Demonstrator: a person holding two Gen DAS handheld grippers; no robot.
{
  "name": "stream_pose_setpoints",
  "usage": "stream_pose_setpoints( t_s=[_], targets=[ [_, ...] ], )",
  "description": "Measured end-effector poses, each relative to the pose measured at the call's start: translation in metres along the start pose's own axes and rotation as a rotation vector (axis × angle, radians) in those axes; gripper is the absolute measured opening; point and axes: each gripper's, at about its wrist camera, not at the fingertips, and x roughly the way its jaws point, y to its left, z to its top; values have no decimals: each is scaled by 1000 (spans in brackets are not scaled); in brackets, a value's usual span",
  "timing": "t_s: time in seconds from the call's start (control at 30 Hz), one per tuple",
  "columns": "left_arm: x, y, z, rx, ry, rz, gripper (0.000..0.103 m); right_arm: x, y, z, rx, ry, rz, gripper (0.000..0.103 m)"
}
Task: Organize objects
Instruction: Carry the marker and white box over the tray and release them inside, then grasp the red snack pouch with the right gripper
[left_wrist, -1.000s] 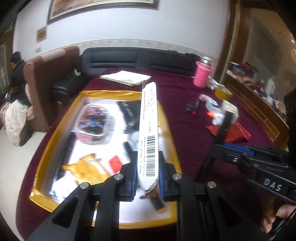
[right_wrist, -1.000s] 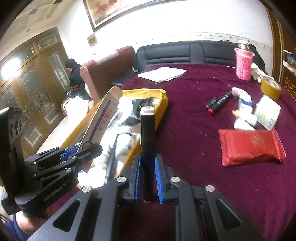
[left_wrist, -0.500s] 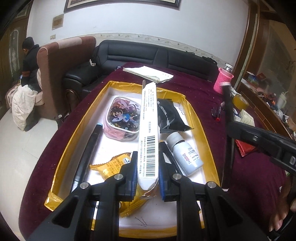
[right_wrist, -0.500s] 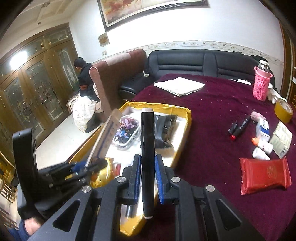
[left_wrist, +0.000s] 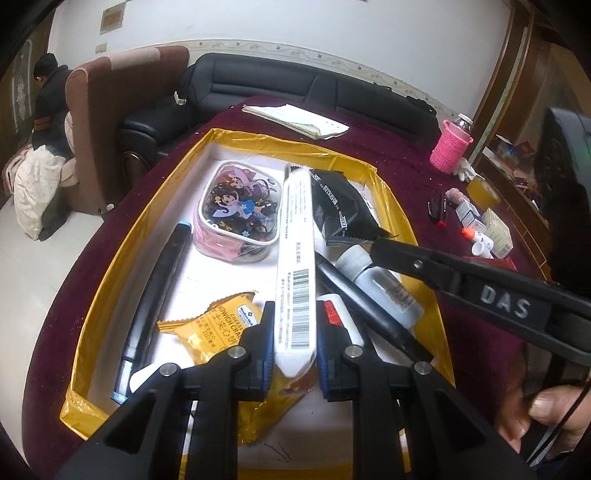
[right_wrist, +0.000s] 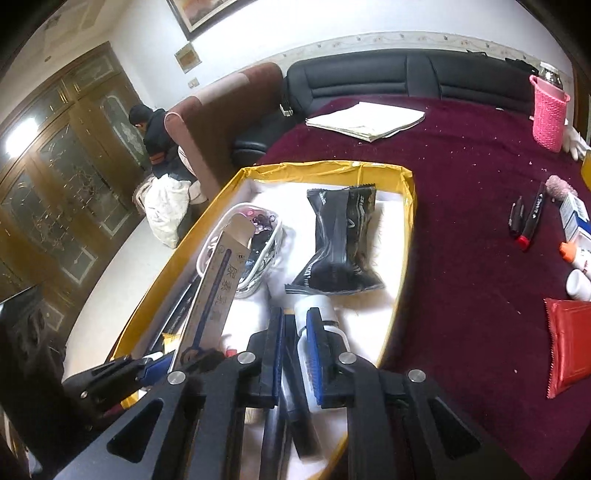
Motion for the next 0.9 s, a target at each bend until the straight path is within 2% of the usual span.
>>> stream_pose_setpoints(
  t_s=[0.17, 0.27, 0.3, 0.33, 0.37, 0.43, 0.47, 0.57, 0.73, 0.8, 0.87, 0.9],
  targets=[
    [3, -1, 2, -1, 12, 6, 18, 6, -2, 4, 12, -2, -9, 14],
    [4, -2, 3, 2, 16, 16, 22, 3, -3, 3, 17, -9, -3, 14],
    [4, -1, 3, -3, 17, 16, 27, 2, -4, 2, 18, -11, 0, 14],
    [4, -2, 3, -4, 19, 23, 40, 0, -4, 1, 18, -12, 2, 14],
    [4, -2, 4, -1, 18, 24, 48, -1, -5, 0, 17, -11, 3, 14],
    [2, -6, 4, 3, 19, 10, 78, -5, -8, -2, 25, -10, 9, 14],
    [0, -7, 3, 5, 14, 18, 81, -7, -9, -3, 25, -11, 11, 15],
    [-7, -13, 3, 18, -11, 55, 83, -15, -15, -7, 34, -18, 16, 15],
    [-23, -22, 7, 29, -40, 38, 84, -39, -45, -11, 65, -46, 8, 15],
    [-29, -31, 7, 55, -58, 33, 84, -50, -66, -9, 78, -50, -22, 21],
    [-34, -40, 6, 80, -73, 30, 84, -64, -100, -4, 112, -61, -76, 34],
    [-36, -46, 6, 93, -79, 23, 84, -71, -119, 0, 141, -70, -96, 35]
  ],
)
